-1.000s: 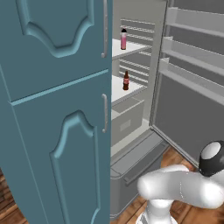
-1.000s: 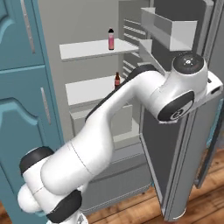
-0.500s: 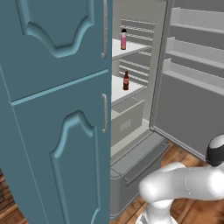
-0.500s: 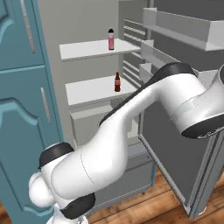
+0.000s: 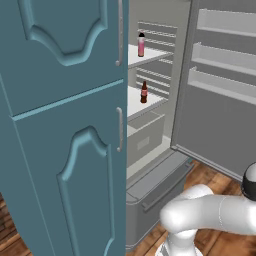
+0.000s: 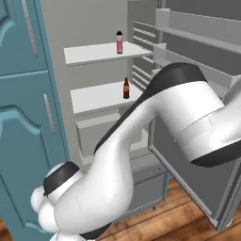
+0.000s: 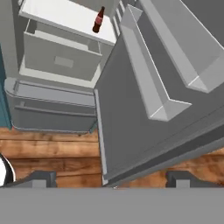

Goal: Open the fridge, grab two sodas, and place both sodas inside the bowl with ice on the dining counter.

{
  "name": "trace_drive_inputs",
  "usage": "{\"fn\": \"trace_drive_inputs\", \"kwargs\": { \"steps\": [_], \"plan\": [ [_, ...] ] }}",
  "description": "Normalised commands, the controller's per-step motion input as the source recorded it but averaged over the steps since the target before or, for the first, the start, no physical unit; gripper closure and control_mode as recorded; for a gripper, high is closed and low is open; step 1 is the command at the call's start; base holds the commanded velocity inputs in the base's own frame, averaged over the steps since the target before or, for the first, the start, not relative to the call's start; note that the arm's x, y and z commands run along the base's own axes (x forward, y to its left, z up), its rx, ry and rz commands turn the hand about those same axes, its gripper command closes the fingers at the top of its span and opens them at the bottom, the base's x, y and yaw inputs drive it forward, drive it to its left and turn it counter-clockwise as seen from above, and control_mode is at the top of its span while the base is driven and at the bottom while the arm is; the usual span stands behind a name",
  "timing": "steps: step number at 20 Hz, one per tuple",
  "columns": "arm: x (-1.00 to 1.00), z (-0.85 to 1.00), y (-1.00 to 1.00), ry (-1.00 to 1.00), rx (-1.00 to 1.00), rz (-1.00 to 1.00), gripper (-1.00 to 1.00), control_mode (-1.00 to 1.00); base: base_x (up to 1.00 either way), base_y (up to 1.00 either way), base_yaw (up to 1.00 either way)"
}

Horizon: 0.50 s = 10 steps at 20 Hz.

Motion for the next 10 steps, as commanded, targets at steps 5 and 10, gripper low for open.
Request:
{"fn": "trace_drive_inputs", "kwargs": {
  "steps": [5,10],
  "plan": [
    [0.07,0.0,0.98,0.0,0.01,-0.05,-1.0,-1.0,0.0,0.0,0.0],
    [0.11,0.0,1.0,0.0,0.0,-0.08,-1.0,-1.0,0.0,0.0,0.0]
  ]
}}
